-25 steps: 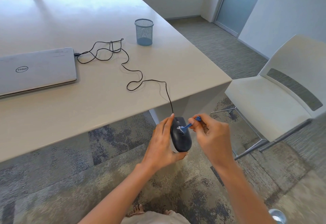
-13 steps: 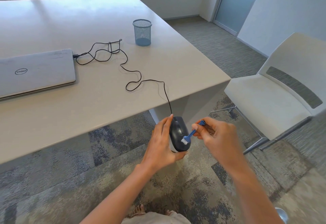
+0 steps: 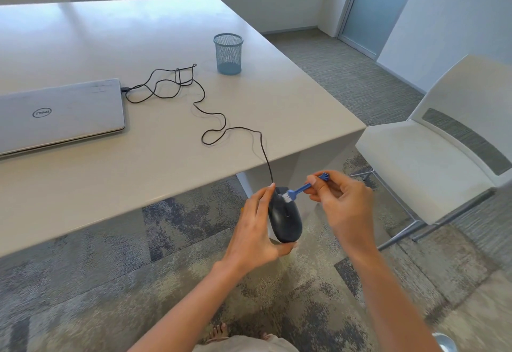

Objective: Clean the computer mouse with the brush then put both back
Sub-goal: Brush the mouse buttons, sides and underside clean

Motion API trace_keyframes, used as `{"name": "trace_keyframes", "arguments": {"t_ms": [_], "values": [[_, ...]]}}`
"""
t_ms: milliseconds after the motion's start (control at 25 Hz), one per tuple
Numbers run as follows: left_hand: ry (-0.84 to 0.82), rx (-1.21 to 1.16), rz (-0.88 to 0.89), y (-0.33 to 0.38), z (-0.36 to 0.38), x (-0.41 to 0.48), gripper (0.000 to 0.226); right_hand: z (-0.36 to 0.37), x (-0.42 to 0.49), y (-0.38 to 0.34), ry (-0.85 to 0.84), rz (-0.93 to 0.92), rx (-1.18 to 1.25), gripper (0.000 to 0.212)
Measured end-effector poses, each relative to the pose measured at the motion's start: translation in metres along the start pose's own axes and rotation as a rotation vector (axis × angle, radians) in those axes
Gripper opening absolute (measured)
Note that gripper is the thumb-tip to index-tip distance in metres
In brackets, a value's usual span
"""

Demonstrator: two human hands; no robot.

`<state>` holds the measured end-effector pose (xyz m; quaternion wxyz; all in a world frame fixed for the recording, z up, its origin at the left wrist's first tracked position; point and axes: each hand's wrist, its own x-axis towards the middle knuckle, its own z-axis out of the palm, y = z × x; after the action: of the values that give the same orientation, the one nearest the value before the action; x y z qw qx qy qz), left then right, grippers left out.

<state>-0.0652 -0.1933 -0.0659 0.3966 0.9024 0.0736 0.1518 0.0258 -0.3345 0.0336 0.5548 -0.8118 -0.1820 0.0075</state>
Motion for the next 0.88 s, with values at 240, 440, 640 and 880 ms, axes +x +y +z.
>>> {"name": "trace_keyframes", "arguments": {"t_ms": [240, 440, 640, 880], "values": [[0.024, -0.016, 0.003, 0.002, -0.004, -0.001, 0.121, -0.004, 0.013, 0.007, 0.058, 0.105, 0.038, 0.015], [0.032, -0.011, -0.004, 0.003, -0.003, 0.000, 0.121, 0.001, 0.014, -0.004, 0.077, 0.039, 0.078, 0.011], [0.030, -0.017, -0.004, 0.003, -0.004, 0.002, 0.121, 0.021, 0.013, 0.002, 0.033, 0.085, 0.109, 0.011], [-0.003, -0.014, -0.002, 0.001, -0.004, -0.004, 0.120, 0.014, 0.020, 0.019, 0.131, 0.153, 0.128, 0.010]]}}
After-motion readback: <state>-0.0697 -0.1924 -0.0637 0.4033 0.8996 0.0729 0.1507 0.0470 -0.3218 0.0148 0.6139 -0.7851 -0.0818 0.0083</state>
